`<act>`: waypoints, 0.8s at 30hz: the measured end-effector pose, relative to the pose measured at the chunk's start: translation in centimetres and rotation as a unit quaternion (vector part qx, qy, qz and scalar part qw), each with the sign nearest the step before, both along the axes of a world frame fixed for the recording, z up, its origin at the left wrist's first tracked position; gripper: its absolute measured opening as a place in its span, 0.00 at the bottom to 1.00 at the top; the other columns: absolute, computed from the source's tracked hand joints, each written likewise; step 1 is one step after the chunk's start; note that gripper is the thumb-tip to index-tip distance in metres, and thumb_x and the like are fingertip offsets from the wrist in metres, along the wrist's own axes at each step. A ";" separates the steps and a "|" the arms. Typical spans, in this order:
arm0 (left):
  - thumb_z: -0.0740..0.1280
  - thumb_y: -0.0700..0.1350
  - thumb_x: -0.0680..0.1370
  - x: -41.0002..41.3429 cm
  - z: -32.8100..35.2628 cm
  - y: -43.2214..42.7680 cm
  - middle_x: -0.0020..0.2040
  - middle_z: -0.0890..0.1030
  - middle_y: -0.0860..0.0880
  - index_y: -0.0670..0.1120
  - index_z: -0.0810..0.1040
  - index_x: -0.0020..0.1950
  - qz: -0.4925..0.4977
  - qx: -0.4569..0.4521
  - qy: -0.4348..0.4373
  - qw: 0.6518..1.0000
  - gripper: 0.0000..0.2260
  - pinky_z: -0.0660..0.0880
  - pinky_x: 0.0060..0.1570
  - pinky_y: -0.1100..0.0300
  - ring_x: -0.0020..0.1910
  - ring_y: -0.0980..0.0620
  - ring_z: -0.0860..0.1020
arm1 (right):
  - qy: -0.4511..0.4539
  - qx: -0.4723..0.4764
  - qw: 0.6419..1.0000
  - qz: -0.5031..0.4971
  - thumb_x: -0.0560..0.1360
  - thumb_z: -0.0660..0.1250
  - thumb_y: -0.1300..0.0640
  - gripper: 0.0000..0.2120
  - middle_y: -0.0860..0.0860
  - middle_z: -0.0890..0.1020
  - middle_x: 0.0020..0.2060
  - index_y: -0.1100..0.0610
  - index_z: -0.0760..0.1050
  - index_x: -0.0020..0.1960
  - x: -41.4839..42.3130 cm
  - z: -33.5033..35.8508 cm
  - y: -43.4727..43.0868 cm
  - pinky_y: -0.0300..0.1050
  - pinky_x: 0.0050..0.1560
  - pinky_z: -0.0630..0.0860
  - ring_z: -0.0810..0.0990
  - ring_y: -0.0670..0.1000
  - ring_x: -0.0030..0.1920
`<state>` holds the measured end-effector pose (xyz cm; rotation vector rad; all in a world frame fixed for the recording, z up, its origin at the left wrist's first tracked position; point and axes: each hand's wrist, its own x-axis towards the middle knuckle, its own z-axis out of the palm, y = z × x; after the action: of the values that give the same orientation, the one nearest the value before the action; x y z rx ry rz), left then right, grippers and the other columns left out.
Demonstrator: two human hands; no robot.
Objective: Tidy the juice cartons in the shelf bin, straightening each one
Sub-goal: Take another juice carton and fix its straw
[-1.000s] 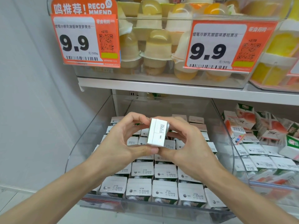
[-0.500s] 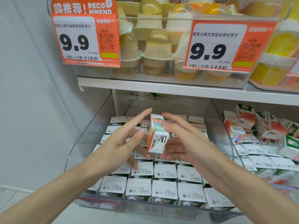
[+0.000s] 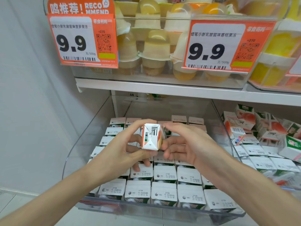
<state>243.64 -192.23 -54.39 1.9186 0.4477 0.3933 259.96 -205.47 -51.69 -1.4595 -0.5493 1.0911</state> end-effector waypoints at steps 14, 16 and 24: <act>0.81 0.57 0.68 0.3 0.1 0.3 0.61 0.80 0.58 0.60 0.79 0.62 0.091 0.132 -0.068 0.985 0.24 0.79 0.62 0.52 0.66 0.55 0.78 | -0.133 0.022 0.988 0.073 0.76 0.71 0.36 0.21 0.45 0.89 0.52 0.44 0.82 0.65 -1.0 0.4 -0.6 0.44 0.59 0.82 0.88 0.46 0.54; 0.81 0.54 0.70 0.3 0.2 0.1 0.59 0.83 0.56 0.56 0.78 0.63 0.074 0.111 -0.066 0.989 0.24 0.81 0.57 0.52 0.61 0.53 0.81 | -0.131 0.020 0.990 0.055 0.78 0.73 0.44 0.16 0.46 0.90 0.49 0.46 0.82 0.64 -1.1 0.5 -0.7 0.42 0.57 0.82 0.89 0.46 0.52; 0.83 0.47 0.65 0.4 0.8 -0.1 0.59 0.85 0.54 0.53 0.76 0.67 0.093 0.043 -0.111 0.989 0.32 0.81 0.61 0.50 0.61 0.53 0.84 | 0.077 0.046 0.995 -0.044 0.81 0.62 0.58 0.12 0.63 0.88 0.45 0.59 0.79 0.61 -0.6 0.6 0.3 0.49 0.44 0.80 0.88 0.60 0.41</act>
<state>244.03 -192.32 -53.60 1.8948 0.4693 0.7500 259.35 -205.16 -51.10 -1.2961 -0.4170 1.0850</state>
